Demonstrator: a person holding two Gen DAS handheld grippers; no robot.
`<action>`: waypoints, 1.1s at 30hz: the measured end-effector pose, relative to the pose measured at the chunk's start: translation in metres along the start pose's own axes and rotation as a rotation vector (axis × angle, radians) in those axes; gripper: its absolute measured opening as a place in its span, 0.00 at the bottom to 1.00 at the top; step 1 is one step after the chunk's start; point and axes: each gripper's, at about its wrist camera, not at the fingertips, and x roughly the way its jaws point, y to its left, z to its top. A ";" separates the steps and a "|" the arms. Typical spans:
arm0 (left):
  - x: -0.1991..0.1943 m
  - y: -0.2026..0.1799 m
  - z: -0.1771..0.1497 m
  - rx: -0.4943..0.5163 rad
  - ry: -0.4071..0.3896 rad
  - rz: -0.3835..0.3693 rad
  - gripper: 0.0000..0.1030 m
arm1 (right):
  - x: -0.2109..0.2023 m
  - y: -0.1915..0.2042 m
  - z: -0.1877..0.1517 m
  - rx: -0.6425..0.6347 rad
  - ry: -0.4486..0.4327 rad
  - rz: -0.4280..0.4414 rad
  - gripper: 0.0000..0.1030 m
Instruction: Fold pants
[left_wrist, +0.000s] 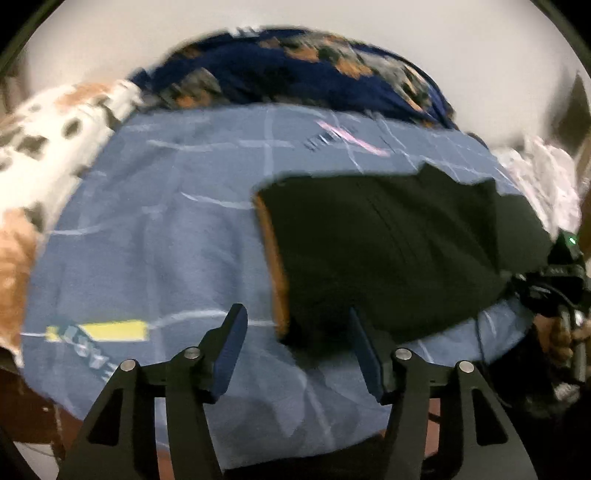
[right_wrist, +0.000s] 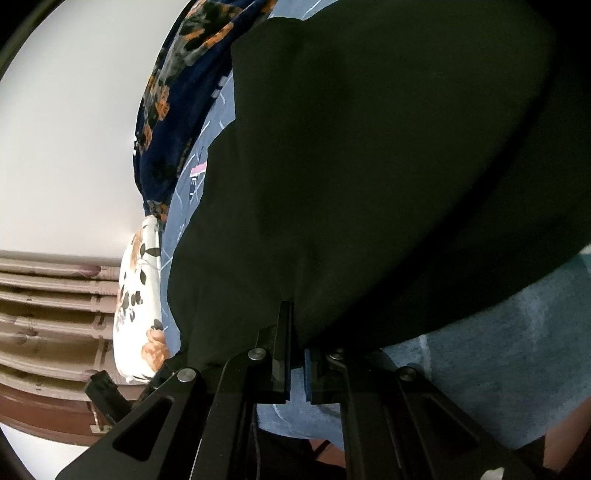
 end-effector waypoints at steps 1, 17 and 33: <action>-0.003 0.003 0.002 -0.005 -0.009 0.009 0.56 | 0.000 0.002 -0.001 -0.001 -0.001 0.000 0.06; 0.000 -0.068 0.032 0.080 -0.030 -0.225 0.56 | 0.004 -0.005 -0.004 0.010 -0.005 0.047 0.06; 0.079 -0.097 0.010 0.131 0.089 -0.163 0.56 | -0.072 -0.069 0.055 0.151 -0.190 0.158 0.22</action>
